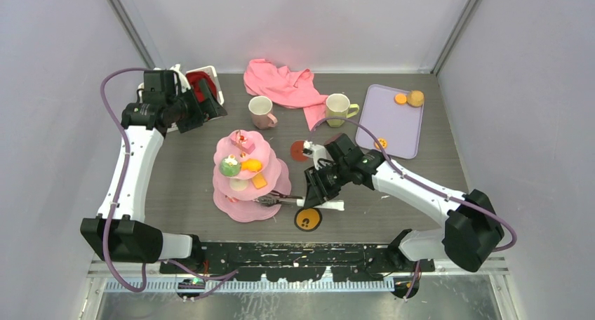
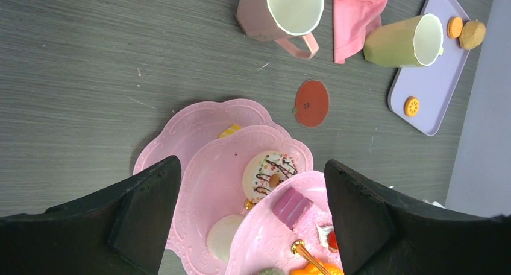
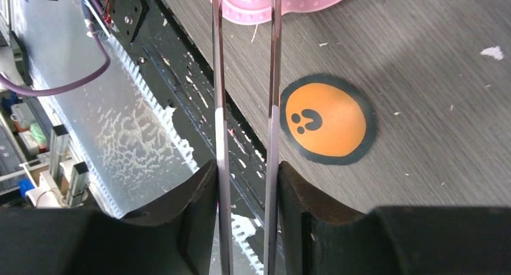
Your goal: Serve the afternoon tea
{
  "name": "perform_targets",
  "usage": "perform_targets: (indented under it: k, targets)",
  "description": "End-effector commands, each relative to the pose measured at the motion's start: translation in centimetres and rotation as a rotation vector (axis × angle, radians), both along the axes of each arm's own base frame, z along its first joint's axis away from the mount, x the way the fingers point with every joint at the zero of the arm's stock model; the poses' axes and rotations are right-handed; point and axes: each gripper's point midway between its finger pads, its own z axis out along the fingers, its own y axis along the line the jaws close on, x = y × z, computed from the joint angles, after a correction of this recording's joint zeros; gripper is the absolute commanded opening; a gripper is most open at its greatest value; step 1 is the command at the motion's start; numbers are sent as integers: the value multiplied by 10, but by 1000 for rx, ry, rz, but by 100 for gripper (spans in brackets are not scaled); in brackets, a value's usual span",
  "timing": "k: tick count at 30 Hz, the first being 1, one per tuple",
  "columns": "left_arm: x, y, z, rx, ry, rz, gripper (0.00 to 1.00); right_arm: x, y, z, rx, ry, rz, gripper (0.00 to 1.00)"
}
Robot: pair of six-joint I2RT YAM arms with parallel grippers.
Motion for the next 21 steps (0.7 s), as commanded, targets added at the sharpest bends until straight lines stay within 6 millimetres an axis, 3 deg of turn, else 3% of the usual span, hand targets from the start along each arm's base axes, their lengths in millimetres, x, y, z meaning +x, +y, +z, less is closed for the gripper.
perform_targets:
  k: [1, 5, 13, 18, 21]
  targets:
    - [3, 2, 18, 3, -64, 0, 88, 27, 11, 16, 47, -125, -46, 46]
    - [4, 2, 18, 4, -66, 1, 88, 28, 9, 20, 46, -144, -59, 53]
    - [5, 1, 19, 1, -66, 0, 88, 26, -2, 28, 20, -181, -71, 54]
    - [4, 2, 19, 5, -66, 0, 88, 27, -23, 37, -57, -246, -80, 54]
    - [5, 1, 20, 1, -68, 0, 88, 31, -38, 47, -87, -279, -120, 48]
